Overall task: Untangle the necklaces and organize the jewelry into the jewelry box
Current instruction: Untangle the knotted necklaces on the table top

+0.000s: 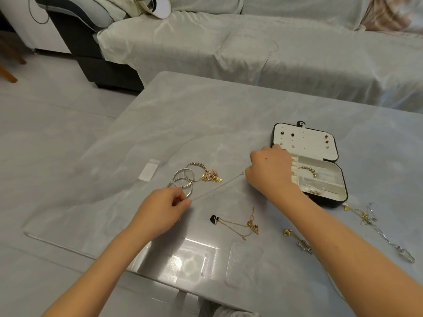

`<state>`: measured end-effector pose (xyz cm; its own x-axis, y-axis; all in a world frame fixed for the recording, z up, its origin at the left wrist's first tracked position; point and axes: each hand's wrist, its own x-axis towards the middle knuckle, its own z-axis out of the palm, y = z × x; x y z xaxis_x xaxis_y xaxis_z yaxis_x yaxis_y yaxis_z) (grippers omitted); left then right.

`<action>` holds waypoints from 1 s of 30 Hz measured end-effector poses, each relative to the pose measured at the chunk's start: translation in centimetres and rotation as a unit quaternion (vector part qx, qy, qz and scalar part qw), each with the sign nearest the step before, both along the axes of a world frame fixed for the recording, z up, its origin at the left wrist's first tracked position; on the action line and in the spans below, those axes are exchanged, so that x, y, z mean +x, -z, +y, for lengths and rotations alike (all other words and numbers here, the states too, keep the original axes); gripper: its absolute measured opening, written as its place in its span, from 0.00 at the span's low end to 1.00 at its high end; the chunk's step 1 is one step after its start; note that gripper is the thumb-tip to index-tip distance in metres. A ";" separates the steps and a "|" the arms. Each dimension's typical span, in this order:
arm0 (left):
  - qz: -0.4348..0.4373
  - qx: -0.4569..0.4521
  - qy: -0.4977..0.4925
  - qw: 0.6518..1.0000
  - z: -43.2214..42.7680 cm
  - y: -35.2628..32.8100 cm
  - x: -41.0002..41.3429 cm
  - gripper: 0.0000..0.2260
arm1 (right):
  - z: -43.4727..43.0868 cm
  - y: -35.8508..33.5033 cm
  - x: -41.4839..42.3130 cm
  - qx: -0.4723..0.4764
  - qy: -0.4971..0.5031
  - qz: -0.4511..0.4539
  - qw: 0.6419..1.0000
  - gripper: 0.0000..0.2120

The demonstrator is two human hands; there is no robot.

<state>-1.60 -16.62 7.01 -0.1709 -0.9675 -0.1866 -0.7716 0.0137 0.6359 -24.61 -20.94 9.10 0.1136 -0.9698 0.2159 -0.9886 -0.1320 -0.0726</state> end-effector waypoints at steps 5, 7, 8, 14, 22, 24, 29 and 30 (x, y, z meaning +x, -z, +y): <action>-0.122 -0.029 0.026 0.992 -0.1 -0.2 -0.2 0.07 | -0.6 0.4 0.1 0.068 0.008 0.105 0.992 0.17; -0.161 -0.050 0.033 0.985 -0.1 -0.6 -0.4 0.05 | -0.2 0.2 0.7 0.075 -0.033 0.146 0.986 0.22; -0.180 -0.059 0.035 0.981 -0.1 -0.8 -0.5 0.03 | -0.1 0.5 0.5 0.053 -0.062 0.129 0.988 0.26; -0.217 -0.105 0.057 0.969 0.1 -1.2 -1.2 0.06 | 1.8 -0.6 -0.6 -0.016 -0.006 0.070 0.997 0.10; -0.139 -0.017 0.096 0.985 1.2 -0.2 -5.8 0.11 | 9.4 1.2 -1.1 0.121 0.102 -0.259 0.953 0.06; -0.144 -0.007 0.103 0.984 1.3 -0.1 -6.2 0.10 | 9.8 2.2 -0.7 0.142 0.116 -0.280 0.942 0.06; -0.162 0.003 0.107 0.981 1.2 -0.5 -6.6 0.09 | 9.8 2.5 -0.6 0.141 0.113 -0.300 0.937 0.07; -0.166 0.003 0.109 0.980 1.3 -0.5 -6.7 0.09 | 9.8 2.5 -0.7 0.141 0.114 -0.304 0.936 0.07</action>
